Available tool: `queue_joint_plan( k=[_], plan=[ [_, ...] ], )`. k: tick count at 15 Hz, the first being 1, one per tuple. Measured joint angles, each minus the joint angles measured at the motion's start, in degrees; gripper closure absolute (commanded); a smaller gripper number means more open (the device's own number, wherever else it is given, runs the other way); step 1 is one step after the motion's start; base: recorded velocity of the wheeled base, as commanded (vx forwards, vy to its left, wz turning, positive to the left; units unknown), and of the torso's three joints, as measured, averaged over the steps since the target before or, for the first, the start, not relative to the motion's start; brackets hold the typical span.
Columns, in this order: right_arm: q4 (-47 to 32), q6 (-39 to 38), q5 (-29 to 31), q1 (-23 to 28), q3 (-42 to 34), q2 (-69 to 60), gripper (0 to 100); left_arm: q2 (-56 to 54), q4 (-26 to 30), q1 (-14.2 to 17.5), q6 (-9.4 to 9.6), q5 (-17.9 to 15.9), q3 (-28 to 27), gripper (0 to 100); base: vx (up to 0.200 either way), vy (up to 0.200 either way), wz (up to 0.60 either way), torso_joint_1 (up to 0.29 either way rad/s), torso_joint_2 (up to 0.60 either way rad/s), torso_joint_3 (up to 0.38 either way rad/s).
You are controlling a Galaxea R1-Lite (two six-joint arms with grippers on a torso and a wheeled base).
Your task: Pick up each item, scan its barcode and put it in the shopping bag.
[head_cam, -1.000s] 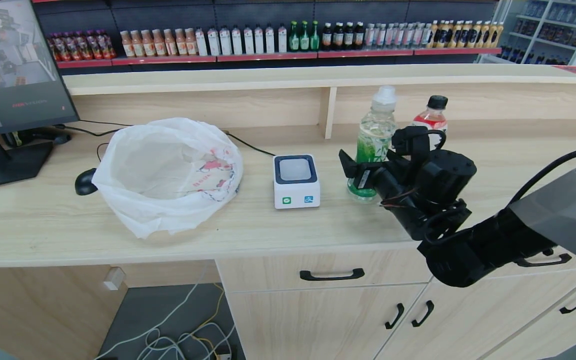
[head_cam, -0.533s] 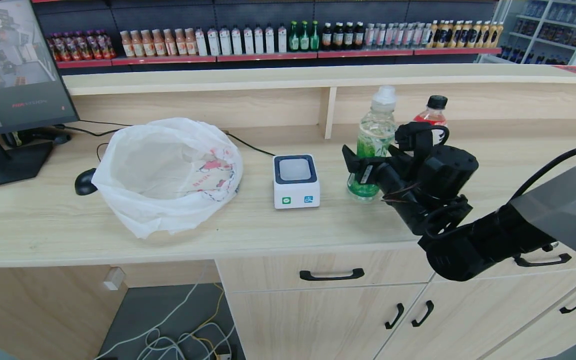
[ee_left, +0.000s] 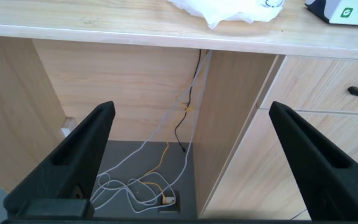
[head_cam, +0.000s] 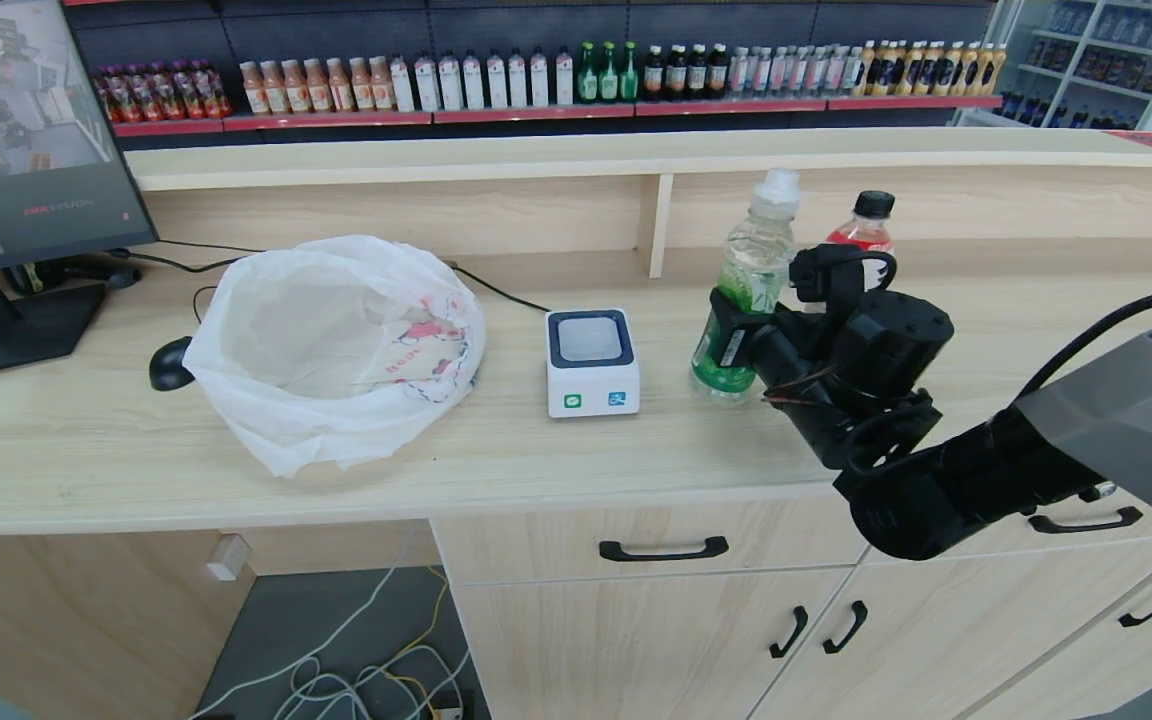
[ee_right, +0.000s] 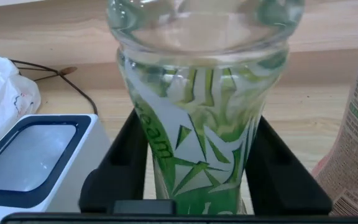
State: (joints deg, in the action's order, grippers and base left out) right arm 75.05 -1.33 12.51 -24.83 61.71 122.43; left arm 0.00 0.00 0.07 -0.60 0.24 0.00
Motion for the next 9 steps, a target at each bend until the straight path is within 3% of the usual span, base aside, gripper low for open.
queue_joint_plan(
  k=[9],
  plan=[
    [-0.11, -0.44, -0.02, -0.05, 0.33, -0.18, 100, 0.00, 0.00, -0.02, 0.02, 0.00, 0.00, 0, 0.000, 0.000, 0.00, 0.000, 0.00, 0.000]
  ],
)
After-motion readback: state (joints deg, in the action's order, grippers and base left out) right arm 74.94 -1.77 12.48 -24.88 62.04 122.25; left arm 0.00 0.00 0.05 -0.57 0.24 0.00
